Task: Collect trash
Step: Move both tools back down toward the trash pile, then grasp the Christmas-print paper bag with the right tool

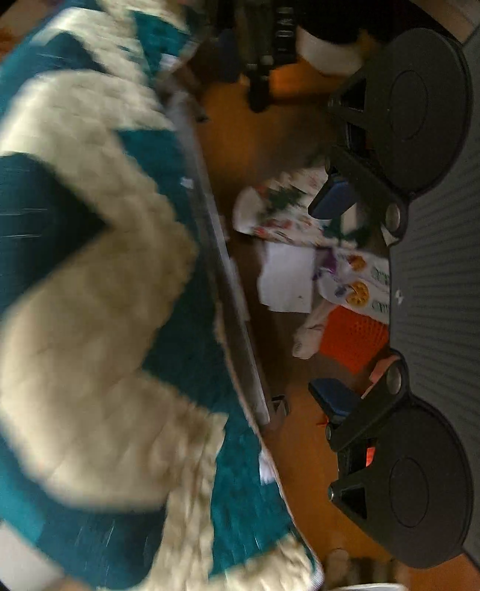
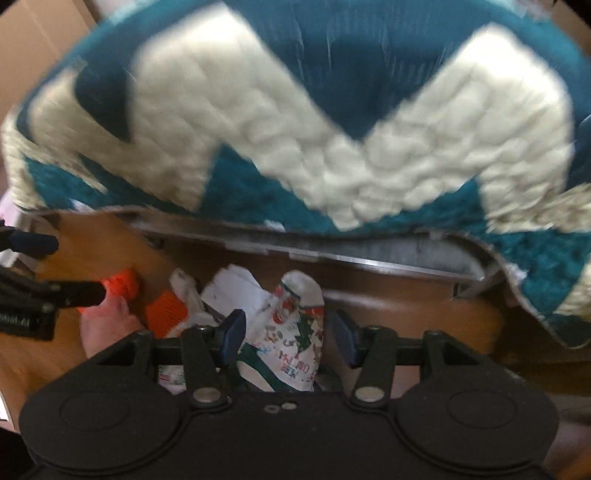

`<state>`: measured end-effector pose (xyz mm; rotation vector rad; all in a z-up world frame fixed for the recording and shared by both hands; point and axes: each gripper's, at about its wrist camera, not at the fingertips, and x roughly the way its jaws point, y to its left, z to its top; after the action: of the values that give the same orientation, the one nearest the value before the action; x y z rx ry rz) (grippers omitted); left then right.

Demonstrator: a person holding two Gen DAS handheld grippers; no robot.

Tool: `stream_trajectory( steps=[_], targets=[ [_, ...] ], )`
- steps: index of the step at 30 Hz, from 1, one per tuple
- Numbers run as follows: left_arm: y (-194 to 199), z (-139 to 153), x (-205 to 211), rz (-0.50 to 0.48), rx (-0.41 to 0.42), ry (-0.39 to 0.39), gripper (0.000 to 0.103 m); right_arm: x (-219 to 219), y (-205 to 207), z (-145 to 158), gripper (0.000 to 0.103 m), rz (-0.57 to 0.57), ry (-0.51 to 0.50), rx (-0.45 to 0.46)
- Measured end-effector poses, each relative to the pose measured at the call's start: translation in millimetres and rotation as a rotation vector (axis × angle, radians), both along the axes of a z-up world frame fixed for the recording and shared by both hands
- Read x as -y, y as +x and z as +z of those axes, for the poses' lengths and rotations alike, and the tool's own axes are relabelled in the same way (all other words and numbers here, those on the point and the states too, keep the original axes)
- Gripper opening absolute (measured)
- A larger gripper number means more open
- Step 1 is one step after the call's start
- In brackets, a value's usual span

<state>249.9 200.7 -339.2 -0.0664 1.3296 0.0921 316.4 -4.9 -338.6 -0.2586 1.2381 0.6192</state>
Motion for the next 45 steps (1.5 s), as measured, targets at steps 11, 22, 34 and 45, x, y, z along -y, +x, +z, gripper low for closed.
stream_trajectory(
  steps=[11,22,34,45],
  targets=[
    [2,-124,-13,-0.043,-0.23,-0.084,0.093,-12,31,-115,0.052,-0.027,-0.118,-0.152],
    [-9,-207,-30,-0.028,-0.363,-0.184,0.088,-23,45,-192,0.05,-0.008,-0.19,-0.234],
    [-16,-239,-20,-0.036,-0.437,-0.231,0.027,-37,43,-229,0.045,0.023,-0.202,-0.246],
    [-9,-216,-22,0.014,-0.375,-0.283,0.003,-49,27,-208,0.002,0.05,-0.237,-0.181]
  ],
)
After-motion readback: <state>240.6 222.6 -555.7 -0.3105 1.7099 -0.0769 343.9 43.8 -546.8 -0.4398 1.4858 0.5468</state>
